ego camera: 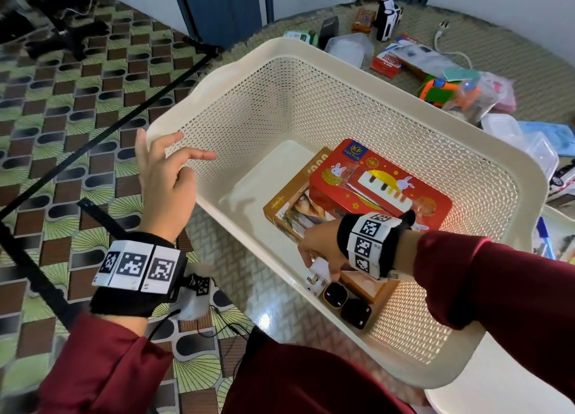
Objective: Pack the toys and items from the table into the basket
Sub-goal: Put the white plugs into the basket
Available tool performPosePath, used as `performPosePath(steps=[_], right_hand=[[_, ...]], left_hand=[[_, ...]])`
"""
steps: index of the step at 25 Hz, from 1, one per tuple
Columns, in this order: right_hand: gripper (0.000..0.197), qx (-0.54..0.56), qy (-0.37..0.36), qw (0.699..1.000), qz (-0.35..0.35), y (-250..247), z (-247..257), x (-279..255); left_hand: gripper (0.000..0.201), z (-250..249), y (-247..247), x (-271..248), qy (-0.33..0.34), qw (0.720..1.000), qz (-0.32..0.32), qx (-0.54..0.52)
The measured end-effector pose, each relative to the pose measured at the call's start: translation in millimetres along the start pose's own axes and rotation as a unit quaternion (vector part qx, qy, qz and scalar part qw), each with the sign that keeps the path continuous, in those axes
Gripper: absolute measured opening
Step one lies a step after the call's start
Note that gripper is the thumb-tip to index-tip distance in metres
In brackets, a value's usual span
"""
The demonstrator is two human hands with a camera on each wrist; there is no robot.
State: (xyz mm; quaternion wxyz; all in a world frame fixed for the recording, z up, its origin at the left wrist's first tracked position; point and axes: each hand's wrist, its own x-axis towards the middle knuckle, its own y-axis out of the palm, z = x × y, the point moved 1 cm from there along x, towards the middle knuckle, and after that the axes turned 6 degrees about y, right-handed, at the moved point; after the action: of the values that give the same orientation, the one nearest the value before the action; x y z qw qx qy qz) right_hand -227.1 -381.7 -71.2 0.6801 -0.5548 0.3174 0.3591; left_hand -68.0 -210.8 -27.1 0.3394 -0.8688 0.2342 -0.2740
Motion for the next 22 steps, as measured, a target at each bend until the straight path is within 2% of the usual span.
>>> performPosePath(steps=[3, 7, 11, 15, 22], right_hand=[[0.060, -0.032, 0.003, 0.999, 0.005, -1, 4, -1], [0.049, 0.040, -0.018, 0.995, -0.085, -4, 0, 4], [0.044, 0.038, -0.018, 0.998, -0.036, 6, 2, 10], [0.043, 0.028, -0.020, 0.999, -0.019, 8, -1, 12], [0.054, 0.025, -0.009, 0.999, 0.035, 11, -3, 15]], left_hand=[[0.048, 1, -1, 0, 0.001, 1.000, 0.001, 0.002], [0.049, -2, -1, 0, 0.000, 1.000, 0.000, 0.003], [0.048, -4, 0, 0, 0.010, 1.000, -0.004, 0.004], [0.049, -4, 0, -1, 0.018, 1.000, -0.011, 0.008], [0.049, -5, 0, -1, 0.025, 1.000, -0.015, 0.008]])
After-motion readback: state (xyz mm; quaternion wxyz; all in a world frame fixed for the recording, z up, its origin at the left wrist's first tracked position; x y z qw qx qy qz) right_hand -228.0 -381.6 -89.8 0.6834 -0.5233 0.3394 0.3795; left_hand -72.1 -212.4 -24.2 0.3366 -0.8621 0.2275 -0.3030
